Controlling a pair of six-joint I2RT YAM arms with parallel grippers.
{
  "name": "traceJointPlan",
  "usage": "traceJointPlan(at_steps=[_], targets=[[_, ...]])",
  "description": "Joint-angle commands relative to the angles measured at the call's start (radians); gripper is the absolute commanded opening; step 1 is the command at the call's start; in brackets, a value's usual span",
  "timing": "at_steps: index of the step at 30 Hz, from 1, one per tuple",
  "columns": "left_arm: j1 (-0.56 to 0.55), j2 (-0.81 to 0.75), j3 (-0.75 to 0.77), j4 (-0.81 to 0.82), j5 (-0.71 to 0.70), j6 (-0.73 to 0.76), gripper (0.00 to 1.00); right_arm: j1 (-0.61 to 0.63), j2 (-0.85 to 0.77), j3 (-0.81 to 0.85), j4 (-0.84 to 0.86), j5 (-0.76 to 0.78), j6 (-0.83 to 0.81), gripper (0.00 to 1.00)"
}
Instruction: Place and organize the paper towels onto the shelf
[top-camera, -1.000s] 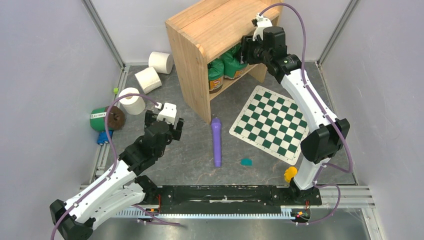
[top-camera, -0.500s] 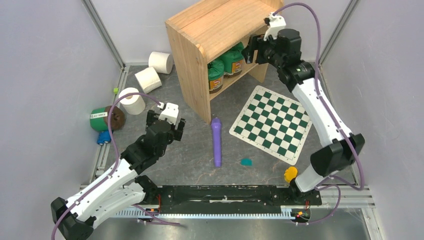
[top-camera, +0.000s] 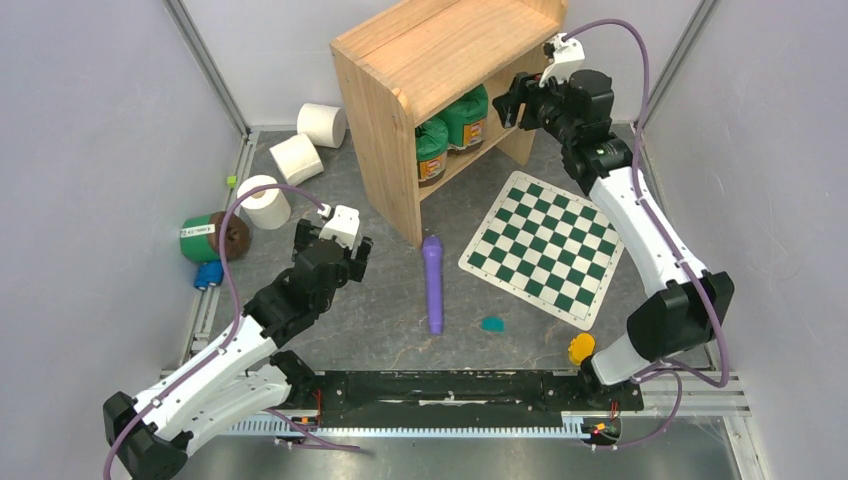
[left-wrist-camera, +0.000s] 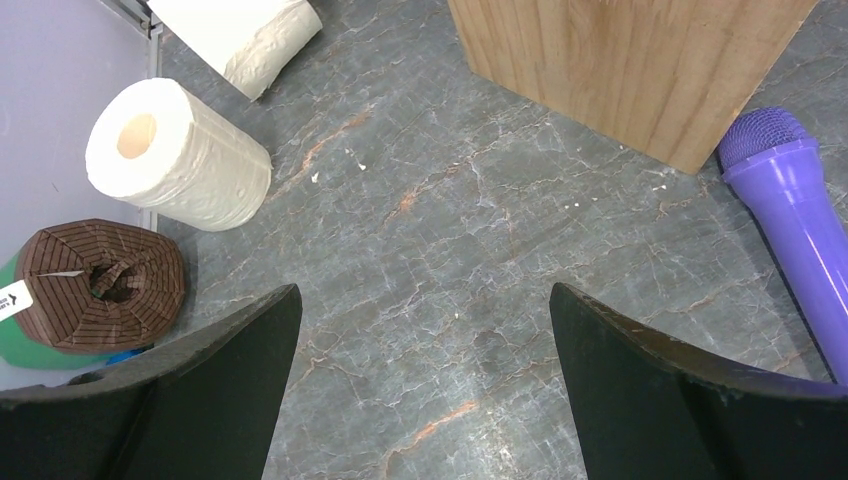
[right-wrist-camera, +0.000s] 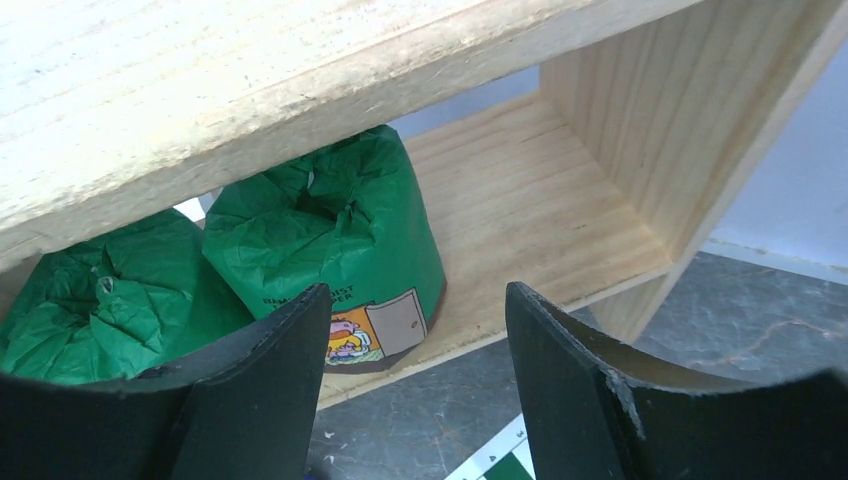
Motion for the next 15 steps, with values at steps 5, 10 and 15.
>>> traceJointPlan(at_steps=[5,10,15], targets=[[0.003,-0.005,0.000,0.044,-0.030,0.026,1.00,0.001,0.081,0.022,0.210,-0.088,0.111,0.66],[0.003,0.000,0.001,0.043,-0.030,0.026,1.00,0.002,0.144,0.029,0.321,-0.134,0.204,0.66],[0.003,0.002,0.001,0.042,-0.029,0.026,1.00,0.004,0.186,0.007,0.419,-0.141,0.241,0.64]])
